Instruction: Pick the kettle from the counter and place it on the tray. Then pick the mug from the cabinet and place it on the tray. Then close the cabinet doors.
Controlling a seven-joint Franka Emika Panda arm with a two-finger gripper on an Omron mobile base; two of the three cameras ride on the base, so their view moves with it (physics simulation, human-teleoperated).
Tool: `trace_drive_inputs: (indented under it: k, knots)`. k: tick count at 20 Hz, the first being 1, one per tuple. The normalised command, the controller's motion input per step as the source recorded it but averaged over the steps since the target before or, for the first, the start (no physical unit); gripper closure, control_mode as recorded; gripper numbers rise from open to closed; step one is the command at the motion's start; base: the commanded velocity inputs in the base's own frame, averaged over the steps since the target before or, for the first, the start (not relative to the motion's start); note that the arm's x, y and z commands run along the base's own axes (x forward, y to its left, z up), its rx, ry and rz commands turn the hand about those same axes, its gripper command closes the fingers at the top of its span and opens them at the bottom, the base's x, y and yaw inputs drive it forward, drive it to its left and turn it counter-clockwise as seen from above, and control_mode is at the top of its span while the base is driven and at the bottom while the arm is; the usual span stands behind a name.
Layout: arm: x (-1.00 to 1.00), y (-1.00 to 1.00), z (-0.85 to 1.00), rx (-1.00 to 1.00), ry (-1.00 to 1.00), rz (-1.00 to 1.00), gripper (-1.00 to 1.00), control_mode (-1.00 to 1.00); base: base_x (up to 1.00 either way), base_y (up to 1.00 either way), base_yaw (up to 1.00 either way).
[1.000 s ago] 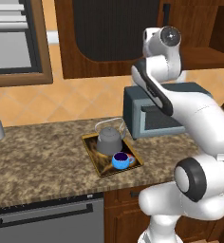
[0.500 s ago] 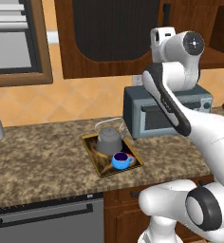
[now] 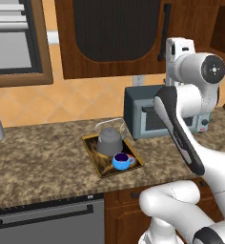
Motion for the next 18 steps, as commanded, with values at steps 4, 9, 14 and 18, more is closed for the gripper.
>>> trace_drive_inputs:
  k: [4,9,14,18]
  knots:
    - [-0.57,-0.07,0.13,-0.04,0.0,-0.01,-1.0,-1.0,0.0,0.0,0.0]
    - [-0.39,-0.09,0.03,-0.04,0.04,0.0,-1.0,-1.0,0.0,0.0,0.0]
    - [-0.36,-0.19,0.05,-0.06,0.02,0.0,-1.0,-1.0,0.0,0.0,0.0]
    - [-0.38,-0.2,0.04,-0.02,0.05,0.0,-1.0,-1.0,0.0,0.0,0.0]
